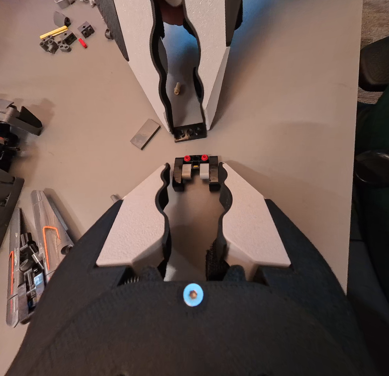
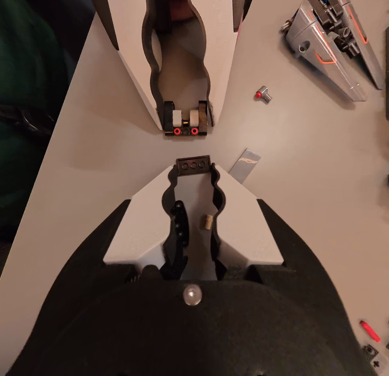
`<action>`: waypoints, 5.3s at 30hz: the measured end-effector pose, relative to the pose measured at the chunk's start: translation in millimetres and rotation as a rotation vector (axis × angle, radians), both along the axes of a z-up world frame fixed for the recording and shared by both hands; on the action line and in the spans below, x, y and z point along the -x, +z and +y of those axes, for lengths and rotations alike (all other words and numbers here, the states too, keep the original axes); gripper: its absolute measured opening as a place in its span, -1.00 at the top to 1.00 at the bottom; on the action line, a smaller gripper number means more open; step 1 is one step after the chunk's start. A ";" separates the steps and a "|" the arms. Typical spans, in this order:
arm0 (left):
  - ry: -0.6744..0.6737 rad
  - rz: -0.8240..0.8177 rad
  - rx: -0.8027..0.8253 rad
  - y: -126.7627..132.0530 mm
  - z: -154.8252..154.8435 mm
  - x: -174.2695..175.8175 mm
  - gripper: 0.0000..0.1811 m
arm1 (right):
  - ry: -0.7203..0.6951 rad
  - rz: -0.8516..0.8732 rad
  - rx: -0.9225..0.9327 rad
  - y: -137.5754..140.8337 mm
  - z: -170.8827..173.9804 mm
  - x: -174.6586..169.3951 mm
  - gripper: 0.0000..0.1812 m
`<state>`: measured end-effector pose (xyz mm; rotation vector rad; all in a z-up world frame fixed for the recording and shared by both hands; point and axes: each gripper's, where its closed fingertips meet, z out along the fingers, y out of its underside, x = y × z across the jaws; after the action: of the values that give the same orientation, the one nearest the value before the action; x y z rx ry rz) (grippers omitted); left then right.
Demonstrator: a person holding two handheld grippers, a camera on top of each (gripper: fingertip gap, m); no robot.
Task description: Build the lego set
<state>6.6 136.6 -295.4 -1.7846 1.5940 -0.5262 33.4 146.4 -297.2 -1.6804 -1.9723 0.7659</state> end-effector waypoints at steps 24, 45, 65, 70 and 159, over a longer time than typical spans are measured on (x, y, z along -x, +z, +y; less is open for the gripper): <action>0.140 -0.729 0.511 86.9 -9.2 -17.6 0.67 | -0.109 0.572 -0.035 103.9 -25.8 17.7 0.67; 0.029 -1.031 0.778 122.8 -8.7 -23.3 0.72 | -0.112 0.714 -0.057 119.0 -23.8 17.2 0.67; 0.037 -1.039 0.830 121.3 -8.4 -29.8 0.79 | -0.120 0.698 -0.140 118.8 -19.6 15.4 0.68; 0.054 -1.042 0.812 122.6 -7.3 -24.2 0.80 | -0.133 0.647 -0.202 119.4 -18.7 21.3 0.67; -0.159 -1.073 0.596 157.1 12.2 1.9 0.99 | 0.000 0.627 0.210 151.6 -3.3 34.5 0.88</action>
<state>4.7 148.8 -138.2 -1.2921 0.8255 -1.8035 -1.1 143.2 -145.6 -1.3169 -1.4886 1.3433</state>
